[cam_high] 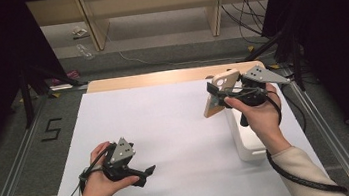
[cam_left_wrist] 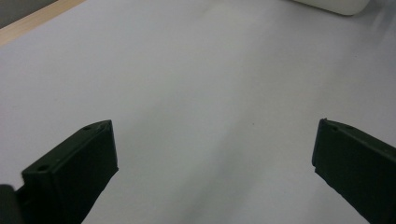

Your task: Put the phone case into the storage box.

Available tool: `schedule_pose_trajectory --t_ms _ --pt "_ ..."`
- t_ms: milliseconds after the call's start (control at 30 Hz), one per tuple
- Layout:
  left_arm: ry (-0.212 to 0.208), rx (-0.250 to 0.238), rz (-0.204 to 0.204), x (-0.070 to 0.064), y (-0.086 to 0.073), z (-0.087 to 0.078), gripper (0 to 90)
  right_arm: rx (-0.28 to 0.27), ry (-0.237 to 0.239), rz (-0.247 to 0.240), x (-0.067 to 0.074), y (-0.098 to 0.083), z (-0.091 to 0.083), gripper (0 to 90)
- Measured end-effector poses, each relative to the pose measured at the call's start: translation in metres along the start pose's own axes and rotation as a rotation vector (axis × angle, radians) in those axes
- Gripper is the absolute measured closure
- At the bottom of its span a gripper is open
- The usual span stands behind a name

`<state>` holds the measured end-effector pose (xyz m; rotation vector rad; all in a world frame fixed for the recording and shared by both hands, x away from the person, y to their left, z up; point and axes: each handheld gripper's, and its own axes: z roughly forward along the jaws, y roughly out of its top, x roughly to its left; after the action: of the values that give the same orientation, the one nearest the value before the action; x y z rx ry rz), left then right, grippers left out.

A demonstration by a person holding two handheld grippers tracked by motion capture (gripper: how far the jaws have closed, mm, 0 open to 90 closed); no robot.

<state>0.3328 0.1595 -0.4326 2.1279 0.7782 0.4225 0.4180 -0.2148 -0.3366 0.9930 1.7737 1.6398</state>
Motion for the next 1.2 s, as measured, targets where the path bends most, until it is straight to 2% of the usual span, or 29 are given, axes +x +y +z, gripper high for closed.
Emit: schedule_pose_trajectory --t_ms 1200 --pt "0.0 0.003 -0.003 0.001 -0.001 0.0 0.0 -0.016 -0.03 0.01 -0.01 0.005 -0.006 14.6"
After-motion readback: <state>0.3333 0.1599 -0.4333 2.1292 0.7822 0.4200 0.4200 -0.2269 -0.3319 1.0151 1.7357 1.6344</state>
